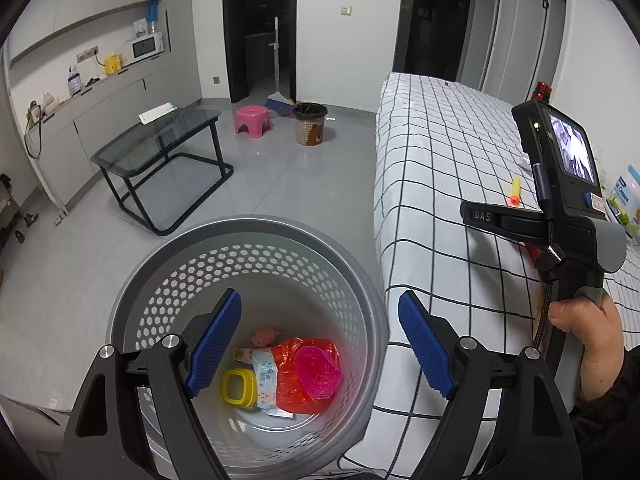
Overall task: Collect trash
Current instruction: 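Move the right tool to the red toothpaste box while the left tool returns to the table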
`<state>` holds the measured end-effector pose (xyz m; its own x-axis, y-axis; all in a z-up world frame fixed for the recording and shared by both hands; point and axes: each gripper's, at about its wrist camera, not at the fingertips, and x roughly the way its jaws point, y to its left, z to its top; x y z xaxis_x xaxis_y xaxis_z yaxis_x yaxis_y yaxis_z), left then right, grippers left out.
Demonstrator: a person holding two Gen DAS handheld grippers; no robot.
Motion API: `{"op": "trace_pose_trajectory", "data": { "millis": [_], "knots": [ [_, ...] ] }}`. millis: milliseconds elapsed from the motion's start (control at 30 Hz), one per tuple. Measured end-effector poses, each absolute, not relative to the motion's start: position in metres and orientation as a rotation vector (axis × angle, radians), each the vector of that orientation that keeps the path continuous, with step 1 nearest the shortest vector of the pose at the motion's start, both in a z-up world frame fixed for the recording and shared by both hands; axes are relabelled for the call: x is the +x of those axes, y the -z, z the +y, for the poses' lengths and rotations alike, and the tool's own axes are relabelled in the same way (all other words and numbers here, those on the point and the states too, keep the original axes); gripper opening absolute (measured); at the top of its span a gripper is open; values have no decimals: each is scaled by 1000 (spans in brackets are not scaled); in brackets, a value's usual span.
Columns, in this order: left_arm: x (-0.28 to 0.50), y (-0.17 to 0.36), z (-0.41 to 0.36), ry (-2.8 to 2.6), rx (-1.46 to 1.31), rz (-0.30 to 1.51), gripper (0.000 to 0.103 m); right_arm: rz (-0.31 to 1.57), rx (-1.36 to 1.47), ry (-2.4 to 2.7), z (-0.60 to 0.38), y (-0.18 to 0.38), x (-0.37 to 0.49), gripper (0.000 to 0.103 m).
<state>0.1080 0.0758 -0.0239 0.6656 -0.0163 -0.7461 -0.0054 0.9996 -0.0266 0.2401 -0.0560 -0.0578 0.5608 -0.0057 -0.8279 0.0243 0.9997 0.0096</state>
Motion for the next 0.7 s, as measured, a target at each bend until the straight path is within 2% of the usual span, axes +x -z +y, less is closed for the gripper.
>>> {"op": "trace_pose_trajectory", "data": {
  "millis": [167, 700],
  "knots": [
    [106, 22, 71, 24, -28, 836, 79, 971, 43, 53, -71, 56, 218, 42],
    [93, 11, 21, 124, 15, 817, 79, 943, 124, 187, -167, 52, 120, 42]
  ]
}}
